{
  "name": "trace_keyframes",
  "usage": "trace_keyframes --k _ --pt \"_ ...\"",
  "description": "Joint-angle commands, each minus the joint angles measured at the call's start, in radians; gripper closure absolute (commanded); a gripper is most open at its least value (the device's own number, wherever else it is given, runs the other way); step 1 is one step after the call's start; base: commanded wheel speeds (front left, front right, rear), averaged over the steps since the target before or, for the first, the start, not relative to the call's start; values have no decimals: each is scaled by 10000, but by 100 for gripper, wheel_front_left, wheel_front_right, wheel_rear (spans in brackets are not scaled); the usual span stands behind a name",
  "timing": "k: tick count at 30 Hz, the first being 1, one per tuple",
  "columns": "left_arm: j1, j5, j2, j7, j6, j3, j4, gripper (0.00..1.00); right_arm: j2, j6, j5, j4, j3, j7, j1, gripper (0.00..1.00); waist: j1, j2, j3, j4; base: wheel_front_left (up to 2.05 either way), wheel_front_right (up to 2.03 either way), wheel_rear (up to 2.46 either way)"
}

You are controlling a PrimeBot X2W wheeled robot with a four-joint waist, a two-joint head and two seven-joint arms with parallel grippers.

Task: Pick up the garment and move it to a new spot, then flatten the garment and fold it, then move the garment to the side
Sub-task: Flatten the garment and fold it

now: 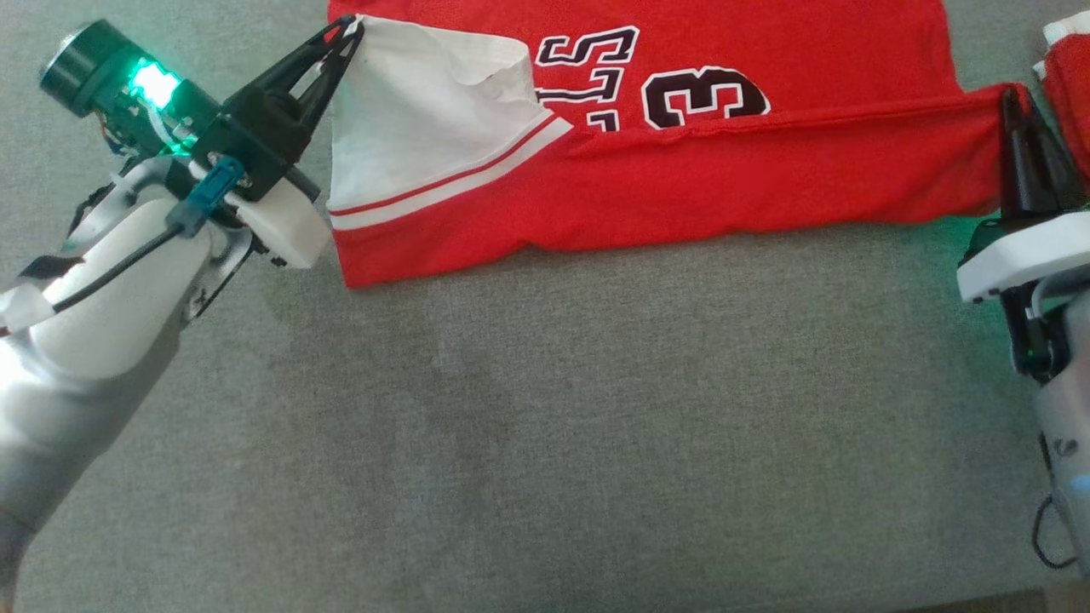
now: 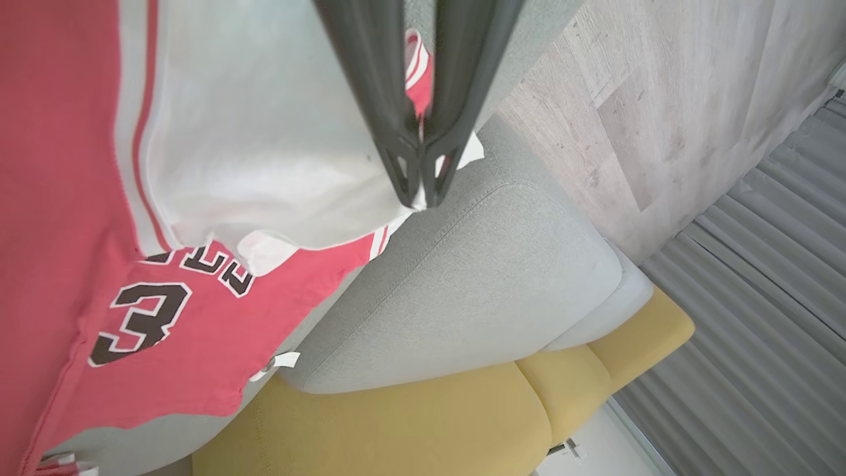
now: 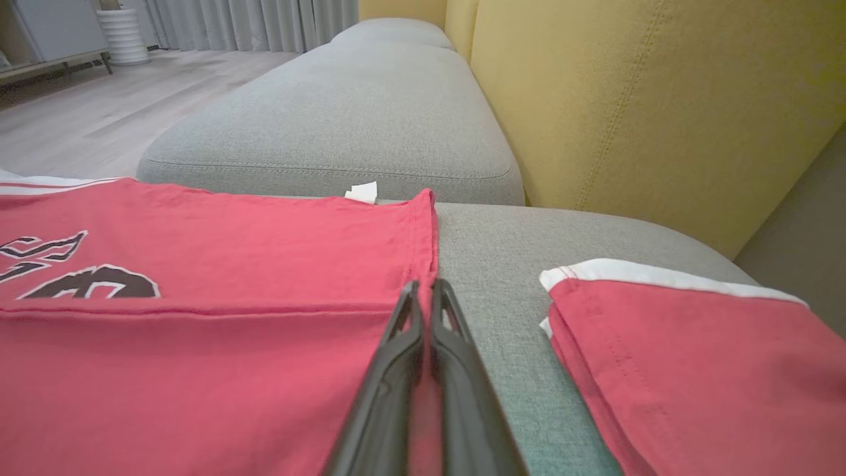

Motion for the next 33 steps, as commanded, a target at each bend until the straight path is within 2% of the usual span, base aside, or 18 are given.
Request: trace_keyframes --k 1,2,3,4,9,13,15,20,27,28,29,30,33 --pt "-487 4 194 -156 -6 385 41 100 -35 -9 -59 -86 107 -57 -133 100 -1 0 30 14 0 0 0" --pt "-494 0 135 -249 -17 371 185 97 -12 -9 -70 -21 103 -57 -199 86 -1 0 37 24 0 0 0" --pt "-484 -6 72 -345 4 366 338 48 25 -9 -65 48 138 -57 -240 29 -1 0 24 39 0 0 0" --pt "-443 -38 -6 -443 64 384 481 0 51 -9 -66 68 111 -57 -277 0 -1 0 -2 57 0 0 0" --pt "439 -707 -428 -943 839 883 778 0 212 -9 -17 -42 29 -57 -19 0 -1 0 -382 108 0 0 0" --pt "2092 -1592 -827 -1207 1738 1441 421 0 340 -9 42 -491 -281 -57 677 0 -1 0 -791 178 0 0 0" --pt "3010 -2021 -1047 -1257 2015 1585 217 0 408 -9 32 -693 -367 -57 1060 0 -1 0 -955 203 0 0 0" --pt "4480 -2932 -1614 -1299 2150 1779 94 0 505 -9 213 -890 -383 -57 1748 0 -1 0 -1191 276 0 0 0" --pt "4717 -3476 -1883 -1075 2185 1977 841 0 609 -9 265 -1040 -330 -57 2123 0 -1 0 -1266 179 0 0 0" --pt "4705 -3535 -1914 -1037 2115 1976 984 14 620 -9 267 -1036 -324 -57 2145 0 -1 0 -1265 150 0 0 0" --pt "4698 -3616 -1954 -989 2030 1983 1126 33 622 -9 265 -1027 -323 -57 2161 0 -1 0 -1261 124 0 0 0" --pt "4688 -3673 -1994 -937 1937 1964 1251 48 623 -9 265 -1017 -326 -57 2170 0 -1 0 -1257 102 0 0 0" --pt "4590 -3715 -2094 -896 1753 1899 1529 68 601 -9 262 -968 -364 -57 2187 0 -1 0 -1209 74 0 0 0"
